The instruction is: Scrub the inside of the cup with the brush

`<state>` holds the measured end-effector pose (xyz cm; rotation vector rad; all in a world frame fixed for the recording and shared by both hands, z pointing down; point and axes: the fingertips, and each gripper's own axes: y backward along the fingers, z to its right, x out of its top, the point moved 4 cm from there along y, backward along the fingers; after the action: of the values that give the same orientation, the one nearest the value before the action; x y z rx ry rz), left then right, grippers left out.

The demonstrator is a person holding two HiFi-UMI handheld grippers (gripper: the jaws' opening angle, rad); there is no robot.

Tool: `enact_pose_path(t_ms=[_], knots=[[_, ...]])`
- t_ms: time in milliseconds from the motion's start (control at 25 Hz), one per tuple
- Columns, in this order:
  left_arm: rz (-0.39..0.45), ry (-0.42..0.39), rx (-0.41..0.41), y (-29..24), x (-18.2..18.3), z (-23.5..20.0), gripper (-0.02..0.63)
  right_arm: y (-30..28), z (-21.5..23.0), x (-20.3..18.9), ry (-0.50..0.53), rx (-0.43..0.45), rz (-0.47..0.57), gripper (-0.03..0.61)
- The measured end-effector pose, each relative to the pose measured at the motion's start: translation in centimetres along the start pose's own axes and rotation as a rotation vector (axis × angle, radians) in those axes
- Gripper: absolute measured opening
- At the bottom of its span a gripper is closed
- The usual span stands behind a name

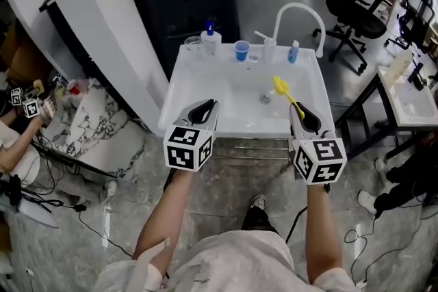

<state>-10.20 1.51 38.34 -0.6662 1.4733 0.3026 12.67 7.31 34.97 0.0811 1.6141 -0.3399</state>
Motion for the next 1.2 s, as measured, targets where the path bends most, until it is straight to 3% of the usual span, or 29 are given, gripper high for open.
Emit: enact_pose_path(t_ms=[640,1200], knots=[[-0.017,0.042,0.085,-12.6,2.8,-1.0,0.133,-10.6,10.0,1.8,0.013,0.114,-0.014,0.035],[-0.013,0.042,0.085,-17.7,3.9,-1.8,0.218,-15.3,12.8,2.7,0.009,0.159,0.004,0.035]])
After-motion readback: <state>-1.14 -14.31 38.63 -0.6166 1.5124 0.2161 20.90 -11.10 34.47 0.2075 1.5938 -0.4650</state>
